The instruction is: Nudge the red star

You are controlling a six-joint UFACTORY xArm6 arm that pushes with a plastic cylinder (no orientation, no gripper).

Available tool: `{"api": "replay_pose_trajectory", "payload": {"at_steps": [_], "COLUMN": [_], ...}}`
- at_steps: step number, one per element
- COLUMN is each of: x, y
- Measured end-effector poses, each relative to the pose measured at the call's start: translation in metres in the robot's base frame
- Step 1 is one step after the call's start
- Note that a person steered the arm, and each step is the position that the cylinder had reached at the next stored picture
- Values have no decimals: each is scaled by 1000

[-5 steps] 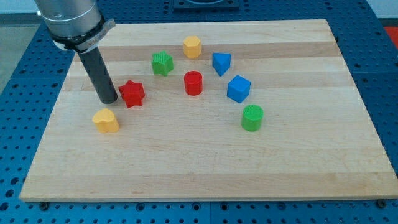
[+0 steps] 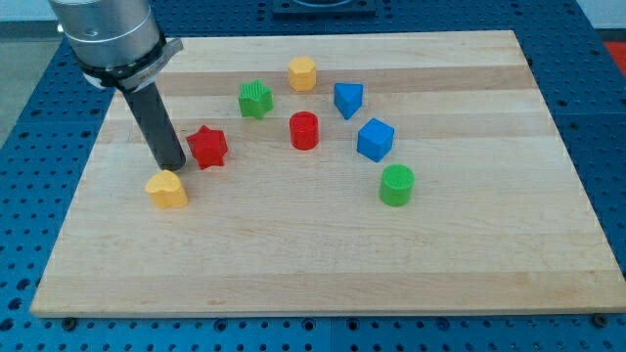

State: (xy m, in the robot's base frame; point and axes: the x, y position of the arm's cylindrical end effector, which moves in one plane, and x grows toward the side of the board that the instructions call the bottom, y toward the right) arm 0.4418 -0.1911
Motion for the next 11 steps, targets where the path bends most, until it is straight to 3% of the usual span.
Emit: {"api": "replay_pose_trajectory", "payload": {"at_steps": [2,5,7,8,9,11], "x": [3,-2,-2,28,74,73], "y": [40,40,-39,-65,-66,-62]}}
